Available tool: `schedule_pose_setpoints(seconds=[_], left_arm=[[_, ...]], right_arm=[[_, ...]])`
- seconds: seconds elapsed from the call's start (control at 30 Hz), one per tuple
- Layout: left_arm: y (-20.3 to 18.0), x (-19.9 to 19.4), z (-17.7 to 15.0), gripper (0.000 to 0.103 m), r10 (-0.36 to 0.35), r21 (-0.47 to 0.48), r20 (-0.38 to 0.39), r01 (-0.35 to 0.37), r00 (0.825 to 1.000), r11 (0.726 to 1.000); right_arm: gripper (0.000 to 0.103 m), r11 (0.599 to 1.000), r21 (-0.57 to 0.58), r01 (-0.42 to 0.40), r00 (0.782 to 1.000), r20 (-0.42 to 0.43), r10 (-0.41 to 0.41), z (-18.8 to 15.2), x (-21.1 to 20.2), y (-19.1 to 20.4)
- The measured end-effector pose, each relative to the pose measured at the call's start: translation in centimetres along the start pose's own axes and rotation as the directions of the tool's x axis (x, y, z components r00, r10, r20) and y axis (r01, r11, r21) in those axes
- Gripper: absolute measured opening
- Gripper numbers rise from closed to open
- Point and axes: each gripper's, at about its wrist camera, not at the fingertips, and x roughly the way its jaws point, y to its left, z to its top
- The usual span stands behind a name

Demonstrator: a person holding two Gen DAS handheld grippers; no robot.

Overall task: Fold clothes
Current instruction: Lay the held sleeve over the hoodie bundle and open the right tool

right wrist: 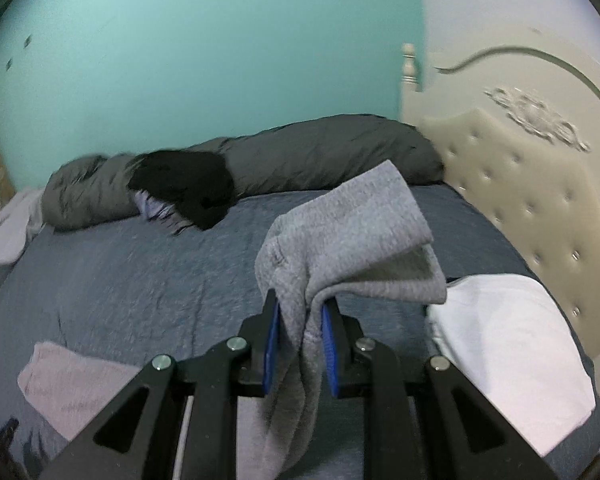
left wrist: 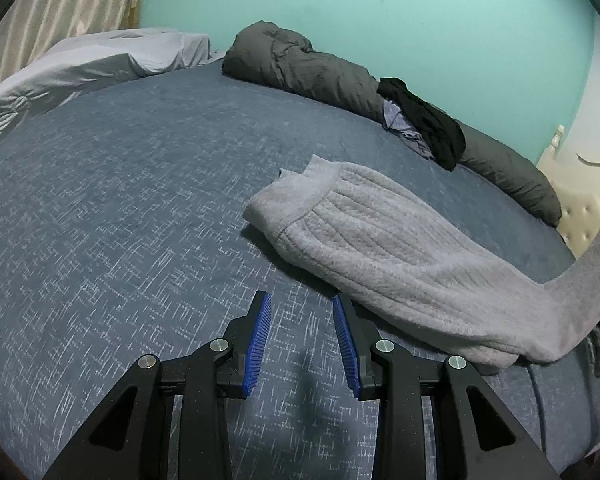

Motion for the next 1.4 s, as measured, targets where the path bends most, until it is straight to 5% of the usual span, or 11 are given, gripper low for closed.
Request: schedule_pose_setpoints(seconds=[0.43, 0.77, 0.93, 1.1, 1.17, 1.23, 1.3, 1.4], left_arm=[[1.2, 0.9, 1.7, 0.035, 0.009, -0.029, 0.040, -0.008, 0.999, 1.000], [2.2, 0.5, 1.9, 0.035, -0.009, -0.063, 0.054, 0.012, 0.998, 0.998], [2.8, 0.3, 2.2, 0.035, -0.011, -0.076, 0.062, 0.016, 0.998, 0.997], [3.6, 0.2, 2.3, 0.035, -0.015, -0.105, 0.063, 0.021, 0.998, 0.994], [3.6, 0.3, 2.2, 0.035, -0.018, -0.108, 0.057, 0.024, 0.998, 0.994], [3.6, 0.4, 2.2, 0.035, -0.020, -0.109, 0.053, 0.026, 0.998, 0.994], [3.6, 0.3, 2.2, 0.035, -0.020, -0.109, 0.053, 0.026, 0.998, 0.994], [3.8, 0.2, 2.2, 0.035, -0.019, -0.117, 0.058, 0.026, 0.998, 0.993]], right_arm=[[0.019, 0.938, -0.293, -0.187, 0.982, -0.084, 0.169, -1.7, 3.0, 21.2], [0.019, 0.837, -0.467, -0.284, 0.958, -0.168, 0.232, -5.7, 6.3, 37.7], [0.020, 0.743, -0.589, -0.319, 0.948, -0.215, 0.236, -10.2, 7.1, 44.9], [0.024, 0.679, -0.637, -0.366, 0.926, -0.325, 0.193, -15.5, 9.3, 49.8], [0.024, 0.669, -0.626, -0.400, 0.914, -0.329, 0.239, -16.7, 9.2, 51.0], [0.040, 0.653, -0.590, -0.475, 0.878, -0.370, 0.304, -17.2, 9.0, 52.1], [0.042, 0.639, -0.564, -0.523, 0.852, -0.376, 0.365, -17.0, 8.1, 52.9], [0.042, 0.671, -0.525, -0.523, 0.852, -0.332, 0.405, -15.4, 7.4, 52.5]])
